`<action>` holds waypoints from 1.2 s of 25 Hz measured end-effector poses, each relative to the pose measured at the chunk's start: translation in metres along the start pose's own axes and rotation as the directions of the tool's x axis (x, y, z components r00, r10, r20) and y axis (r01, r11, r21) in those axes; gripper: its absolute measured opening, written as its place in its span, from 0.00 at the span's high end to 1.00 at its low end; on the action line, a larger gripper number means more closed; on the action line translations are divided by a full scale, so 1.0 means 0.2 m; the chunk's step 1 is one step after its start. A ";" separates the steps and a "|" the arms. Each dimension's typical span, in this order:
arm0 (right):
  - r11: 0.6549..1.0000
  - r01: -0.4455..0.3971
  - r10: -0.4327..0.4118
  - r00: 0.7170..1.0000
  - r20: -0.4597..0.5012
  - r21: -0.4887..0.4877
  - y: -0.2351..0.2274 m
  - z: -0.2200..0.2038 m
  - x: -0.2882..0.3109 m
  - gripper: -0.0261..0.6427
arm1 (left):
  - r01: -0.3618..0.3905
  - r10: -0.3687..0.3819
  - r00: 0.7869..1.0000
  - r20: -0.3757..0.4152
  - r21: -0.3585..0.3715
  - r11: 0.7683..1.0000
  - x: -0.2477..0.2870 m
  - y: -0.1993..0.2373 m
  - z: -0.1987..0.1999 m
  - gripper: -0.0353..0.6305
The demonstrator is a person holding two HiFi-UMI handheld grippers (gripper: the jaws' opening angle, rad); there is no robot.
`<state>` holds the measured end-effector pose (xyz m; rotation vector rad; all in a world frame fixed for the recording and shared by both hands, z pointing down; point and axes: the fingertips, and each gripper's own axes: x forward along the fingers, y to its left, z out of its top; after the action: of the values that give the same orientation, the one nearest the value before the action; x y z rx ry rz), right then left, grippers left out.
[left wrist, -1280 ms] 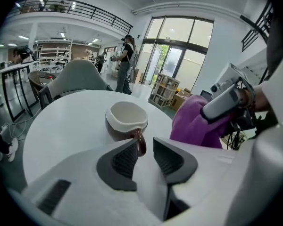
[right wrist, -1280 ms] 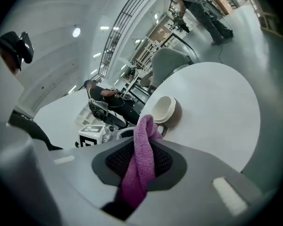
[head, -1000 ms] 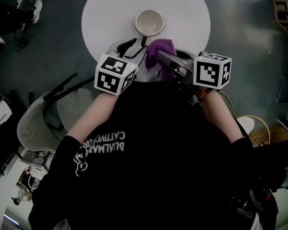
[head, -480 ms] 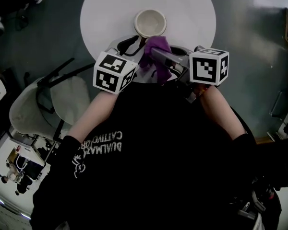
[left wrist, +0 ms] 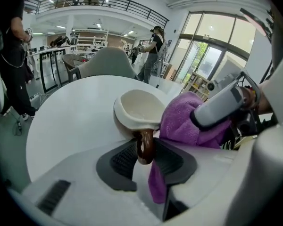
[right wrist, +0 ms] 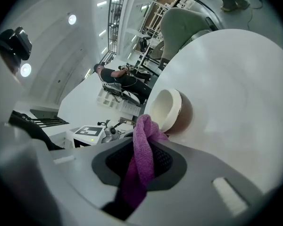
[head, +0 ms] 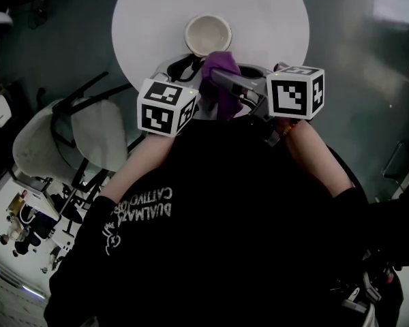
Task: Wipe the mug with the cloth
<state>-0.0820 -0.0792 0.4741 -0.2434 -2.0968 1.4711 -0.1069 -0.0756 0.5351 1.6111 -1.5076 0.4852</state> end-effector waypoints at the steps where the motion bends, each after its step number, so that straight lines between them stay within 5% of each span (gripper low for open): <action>1: 1.000 -0.006 0.006 1.000 -0.010 0.000 0.00 0.00 0.00 0.86 | -0.008 0.008 1.000 -0.005 -0.001 1.000 0.01 0.00 0.00 0.81; 11: 0.998 -0.067 0.064 0.989 -0.135 -0.016 -0.02 -0.03 0.02 0.86 | -0.055 0.060 0.997 -0.058 0.075 0.996 0.00 -0.04 -0.03 0.86; 22: 0.996 -0.089 0.086 0.982 -0.167 -0.010 -0.13 0.03 -0.08 0.86 | -0.023 0.030 0.995 -0.095 0.069 0.997 0.02 -0.04 -0.02 0.85; 30: 0.996 -0.083 0.079 0.983 -0.163 -0.020 -0.17 0.10 -0.18 0.86 | 0.004 0.024 0.985 -0.170 0.160 0.987 0.02 -0.03 0.00 0.85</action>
<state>-0.0582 -0.1248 0.4888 -0.4488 -1.9972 1.4198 -0.0999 -0.0787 0.5351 1.6395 -1.3768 0.7480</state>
